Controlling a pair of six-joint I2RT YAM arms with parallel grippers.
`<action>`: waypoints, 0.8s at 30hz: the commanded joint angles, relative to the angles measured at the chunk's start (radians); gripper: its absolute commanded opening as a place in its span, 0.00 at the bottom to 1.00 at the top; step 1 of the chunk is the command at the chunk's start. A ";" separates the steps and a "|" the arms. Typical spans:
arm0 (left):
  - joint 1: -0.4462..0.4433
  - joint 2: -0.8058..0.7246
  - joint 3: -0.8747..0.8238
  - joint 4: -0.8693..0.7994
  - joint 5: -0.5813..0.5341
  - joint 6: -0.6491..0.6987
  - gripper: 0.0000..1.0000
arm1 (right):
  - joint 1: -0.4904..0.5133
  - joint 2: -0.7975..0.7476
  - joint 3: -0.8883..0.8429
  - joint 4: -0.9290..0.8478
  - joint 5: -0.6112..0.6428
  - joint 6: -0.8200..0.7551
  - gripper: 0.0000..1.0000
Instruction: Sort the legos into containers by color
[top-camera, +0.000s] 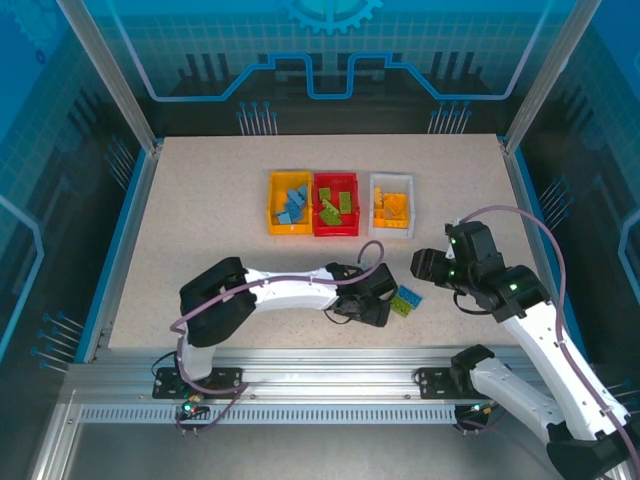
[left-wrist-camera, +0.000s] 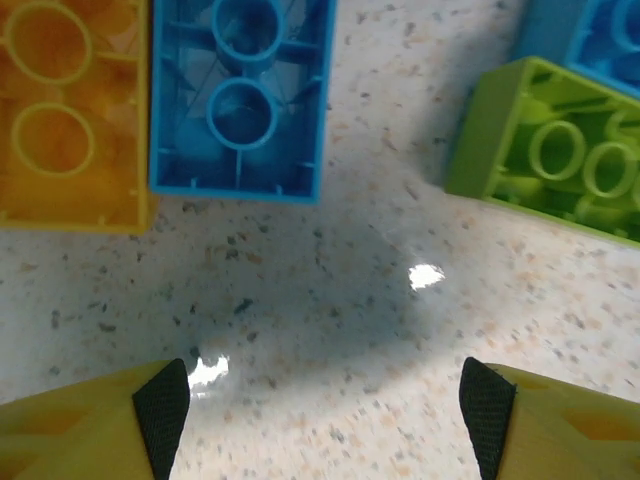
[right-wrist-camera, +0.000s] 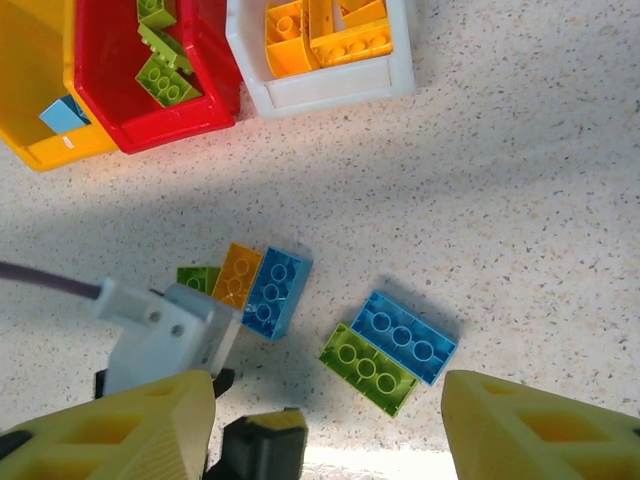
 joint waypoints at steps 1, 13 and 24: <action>0.041 0.032 0.029 0.006 -0.014 0.043 0.77 | 0.011 -0.022 0.001 -0.007 -0.037 0.024 0.64; 0.110 0.128 0.210 -0.042 -0.026 0.197 0.77 | 0.009 -0.036 0.022 -0.019 -0.024 0.034 0.65; 0.084 0.183 0.258 -0.105 -0.050 0.232 0.68 | 0.007 -0.038 0.056 -0.033 -0.014 0.034 0.65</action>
